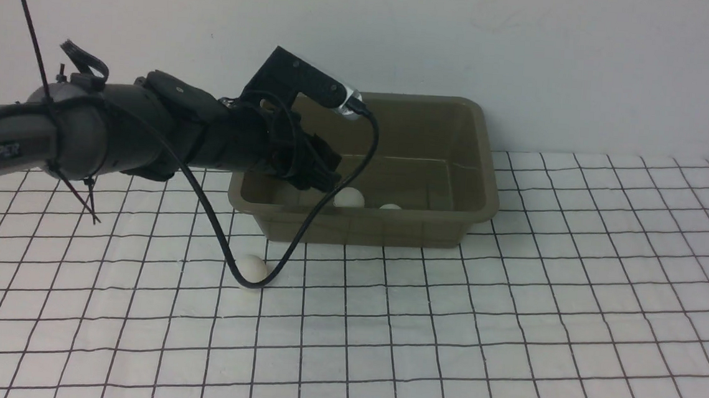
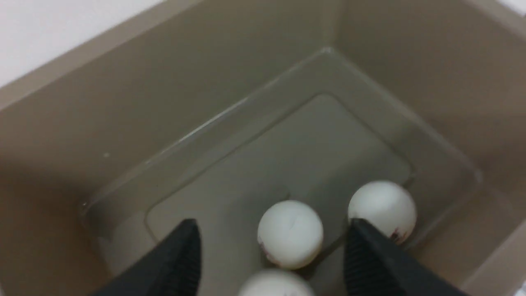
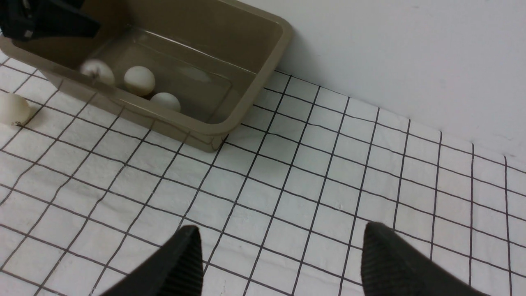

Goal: Put the table tennis balls into the box on the white checkered tablecloth.
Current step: 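Drop the ball into the bin, then reach for and grasp a ping pong ball on the table beside the basket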

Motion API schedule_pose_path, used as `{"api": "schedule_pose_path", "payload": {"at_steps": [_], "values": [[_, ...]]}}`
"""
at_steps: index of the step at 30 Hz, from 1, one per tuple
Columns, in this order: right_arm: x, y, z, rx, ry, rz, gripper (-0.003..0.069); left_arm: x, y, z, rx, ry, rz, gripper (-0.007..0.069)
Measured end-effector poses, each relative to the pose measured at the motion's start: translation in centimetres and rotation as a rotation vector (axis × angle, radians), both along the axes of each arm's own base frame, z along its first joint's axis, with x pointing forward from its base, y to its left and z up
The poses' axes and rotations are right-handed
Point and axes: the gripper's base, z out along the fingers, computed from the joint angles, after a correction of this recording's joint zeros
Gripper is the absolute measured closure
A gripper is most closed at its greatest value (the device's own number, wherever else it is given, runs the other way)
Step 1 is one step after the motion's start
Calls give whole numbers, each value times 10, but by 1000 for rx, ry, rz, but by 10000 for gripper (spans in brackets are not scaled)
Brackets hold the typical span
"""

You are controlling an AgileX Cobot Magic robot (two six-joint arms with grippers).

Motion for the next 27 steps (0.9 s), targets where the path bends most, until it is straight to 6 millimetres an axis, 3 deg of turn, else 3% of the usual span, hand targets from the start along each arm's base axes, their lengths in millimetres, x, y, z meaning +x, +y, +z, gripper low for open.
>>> {"api": "schedule_pose_path", "payload": {"at_steps": [2,5,7,10,13,19,24,27], "values": [[0,0,0,-2,-1,2,186,-4,1,13,-39,-1,1,170],[-1,1,-1,3,13,6,186,-18,5,43,-61,-25,-42,167],[-1,1,-1,1,20,10,186,-43,14,70,-40,-19,-89,179],[-1,1,-1,-8,18,19,186,-70,32,74,23,79,-74,188],[-2,2,-1,5,19,27,186,-90,52,64,85,200,23,188],[-2,3,-1,11,21,32,186,-111,65,31,109,411,157,188],[-2,3,-1,8,20,35,186,-109,66,2,120,463,186,188],[-2,3,-1,0,17,40,186,-98,64,-18,119,470,202,188]]}}
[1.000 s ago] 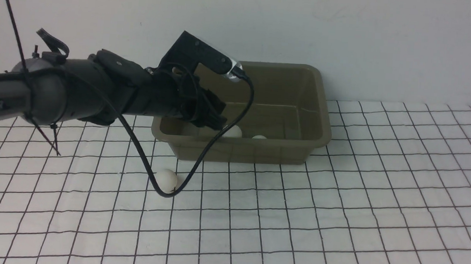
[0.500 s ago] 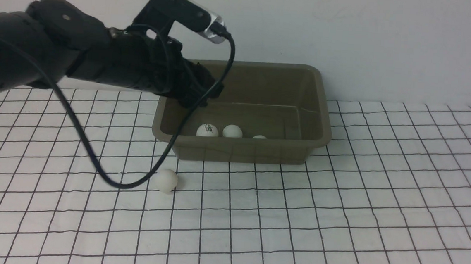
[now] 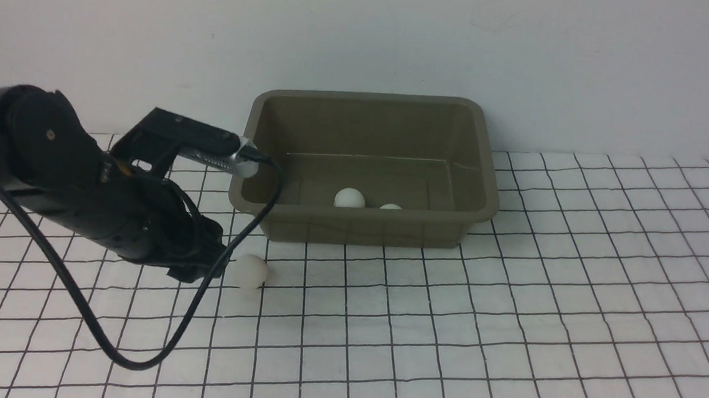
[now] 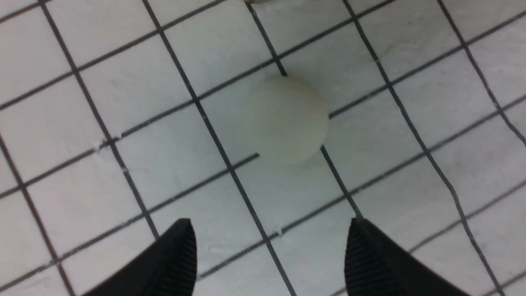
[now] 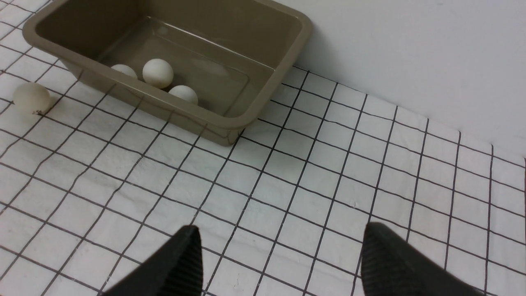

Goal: Put the table tennis balls into the box on the white checkered tablecloth.
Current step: 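Reach for and grasp a ping pong ball on the table beside the basket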

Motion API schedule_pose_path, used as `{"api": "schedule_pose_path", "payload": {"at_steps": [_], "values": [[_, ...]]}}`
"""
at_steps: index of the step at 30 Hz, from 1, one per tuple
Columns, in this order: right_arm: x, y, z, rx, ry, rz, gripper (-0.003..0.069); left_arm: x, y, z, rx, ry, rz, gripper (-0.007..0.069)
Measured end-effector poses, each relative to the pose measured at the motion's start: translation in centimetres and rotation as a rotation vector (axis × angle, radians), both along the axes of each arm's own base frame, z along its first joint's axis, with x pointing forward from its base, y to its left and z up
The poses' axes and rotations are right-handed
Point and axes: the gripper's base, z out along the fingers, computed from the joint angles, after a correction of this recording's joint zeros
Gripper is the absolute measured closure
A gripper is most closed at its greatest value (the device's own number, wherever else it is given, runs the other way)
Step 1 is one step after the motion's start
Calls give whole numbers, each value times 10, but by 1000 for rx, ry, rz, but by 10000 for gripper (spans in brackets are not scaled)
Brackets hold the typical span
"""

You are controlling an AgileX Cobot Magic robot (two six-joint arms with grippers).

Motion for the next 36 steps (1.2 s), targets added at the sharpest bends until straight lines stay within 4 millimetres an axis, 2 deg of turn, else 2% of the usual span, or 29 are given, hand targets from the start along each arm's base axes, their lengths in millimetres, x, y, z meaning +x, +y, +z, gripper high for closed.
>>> {"api": "schedule_pose_path", "payload": {"at_steps": [4,11,18,21,22,24,27,32,34,36], "values": [[0,0,0,-1,-1,1,186,15,-3,-22,-1,-37,-2,188],[0,0,0,-1,-1,1,186,28,-10,-54,-37,-48,-37,188],[0,0,0,1,0,1,186,37,-16,-66,-103,-107,-49,193],[0,0,0,1,0,1,186,39,-18,-69,-124,-125,-37,273],[0,0,0,0,1,2,186,40,-18,-68,-129,-129,-34,274],[0,0,0,1,5,3,186,40,-19,-65,-147,-138,-35,272],[0,1,0,5,8,4,186,34,-26,-48,-225,-145,-102,272],[-1,1,0,13,8,5,186,18,-40,-3,-380,-218,-275,272],[-1,1,0,18,8,6,186,24,-42,15,-398,-329,-289,272],[-1,1,0,18,9,7,186,34,-39,21,-367,-410,-252,272]]}}
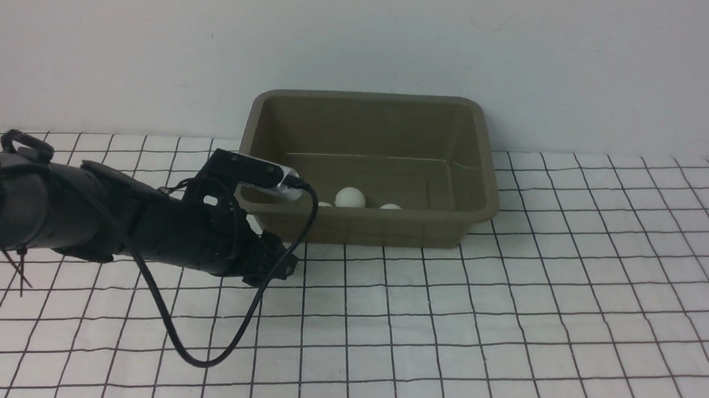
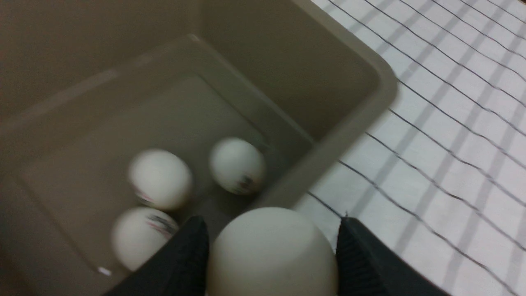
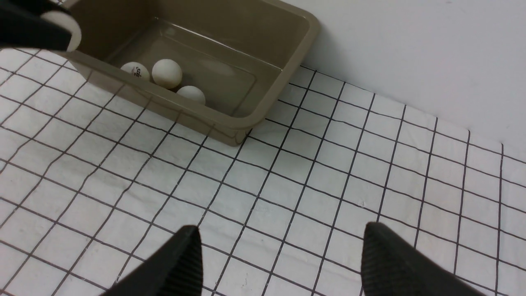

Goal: Put the table tennis balls into the box on the white checkered tablecloth.
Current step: 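Reach for and grasp a ping pong ball on the table beside the basket, then drop the ball into the bin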

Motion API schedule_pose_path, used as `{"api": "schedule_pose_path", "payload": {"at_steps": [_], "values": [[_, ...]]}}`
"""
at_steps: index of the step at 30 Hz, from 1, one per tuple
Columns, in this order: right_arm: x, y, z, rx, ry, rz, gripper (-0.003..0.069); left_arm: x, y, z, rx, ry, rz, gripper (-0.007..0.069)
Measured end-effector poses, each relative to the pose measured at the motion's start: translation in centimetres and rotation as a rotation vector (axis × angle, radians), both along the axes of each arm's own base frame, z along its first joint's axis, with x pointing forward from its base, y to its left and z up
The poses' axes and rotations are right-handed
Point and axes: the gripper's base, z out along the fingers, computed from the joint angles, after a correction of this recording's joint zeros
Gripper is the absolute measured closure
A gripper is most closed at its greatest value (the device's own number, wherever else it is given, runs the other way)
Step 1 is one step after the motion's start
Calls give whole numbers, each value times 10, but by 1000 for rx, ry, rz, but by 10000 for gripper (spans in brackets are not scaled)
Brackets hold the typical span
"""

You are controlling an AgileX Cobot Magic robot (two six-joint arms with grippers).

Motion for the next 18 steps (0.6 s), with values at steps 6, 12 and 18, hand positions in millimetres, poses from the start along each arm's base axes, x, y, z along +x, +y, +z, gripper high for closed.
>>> {"api": "schedule_pose_path", "payload": {"at_steps": [6,12,18], "values": [[0,0,0,-3,-3,2,186,46,8,-8,253,-193,63,272],[1,-1,7,-9,-67,-1,186,57,9,-8,249,-181,114,137],[-42,-11,39,-36,-255,-32,186,36,19,39,177,-210,238,69]]}}
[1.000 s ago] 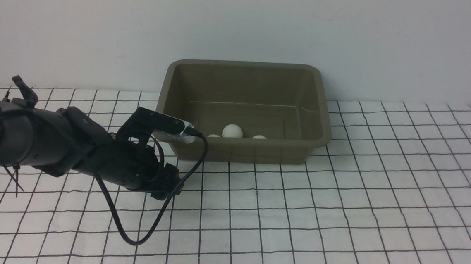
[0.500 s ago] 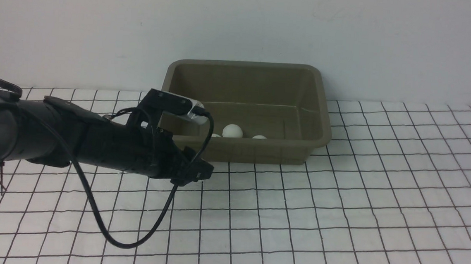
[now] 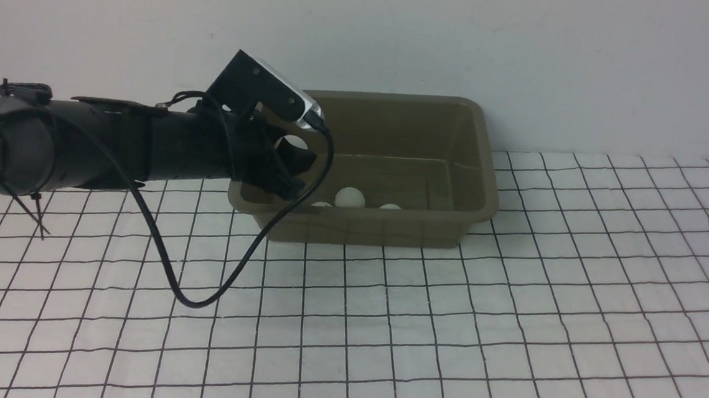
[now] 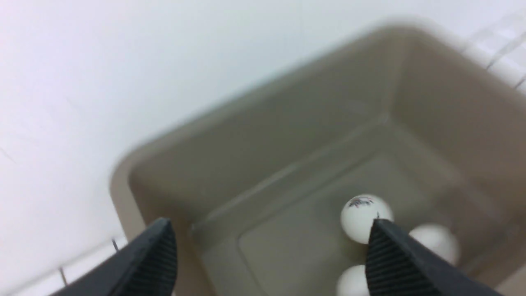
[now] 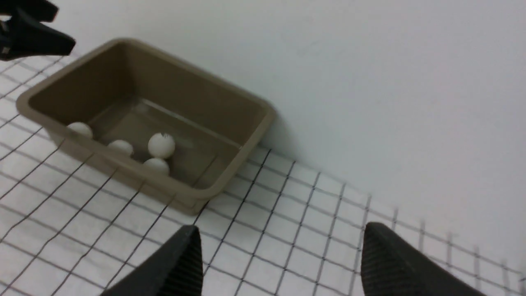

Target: Put the table tennis balls into the box on the white checkered tablecloth.

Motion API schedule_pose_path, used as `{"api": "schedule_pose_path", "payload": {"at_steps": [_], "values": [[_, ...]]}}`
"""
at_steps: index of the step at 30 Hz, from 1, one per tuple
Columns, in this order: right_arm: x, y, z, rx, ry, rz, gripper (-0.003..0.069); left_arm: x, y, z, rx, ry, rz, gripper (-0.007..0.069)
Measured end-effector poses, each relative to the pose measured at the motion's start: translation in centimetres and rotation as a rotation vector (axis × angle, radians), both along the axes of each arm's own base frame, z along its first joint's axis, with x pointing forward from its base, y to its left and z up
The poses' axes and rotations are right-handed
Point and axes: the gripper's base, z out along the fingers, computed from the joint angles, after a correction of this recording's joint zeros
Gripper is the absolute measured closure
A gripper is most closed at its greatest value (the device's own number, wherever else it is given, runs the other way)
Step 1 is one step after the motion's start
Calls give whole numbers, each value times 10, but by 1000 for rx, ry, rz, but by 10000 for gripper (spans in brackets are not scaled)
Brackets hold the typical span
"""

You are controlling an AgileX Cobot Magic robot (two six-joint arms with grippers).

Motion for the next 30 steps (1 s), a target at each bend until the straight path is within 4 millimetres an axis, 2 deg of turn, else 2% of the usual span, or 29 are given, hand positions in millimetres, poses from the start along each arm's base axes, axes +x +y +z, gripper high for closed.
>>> {"api": "schedule_pose_path", "payload": {"at_steps": [1,3,4,6,9,14,21,30], "values": [[-12,-3,4,-10,-29,-15,186,-4,1,5,-13,-5,6,69],[-48,-11,5,-33,-56,-42,186,-22,5,32,-46,-57,13,77],[-58,-12,1,-32,-59,-40,186,-30,6,41,-52,-78,13,86],[-75,-11,-7,-4,-83,-14,186,-40,10,53,-49,-114,24,105],[-90,-4,-30,63,-97,68,188,-48,13,62,-47,-140,41,119],[-88,2,-85,54,-73,142,202,-56,16,70,-48,-165,47,125],[-77,-4,-124,73,-203,55,232,-56,16,70,-48,-165,47,125],[-70,-12,-134,82,-195,-51,296,-56,15,70,-50,-164,44,125]]}}
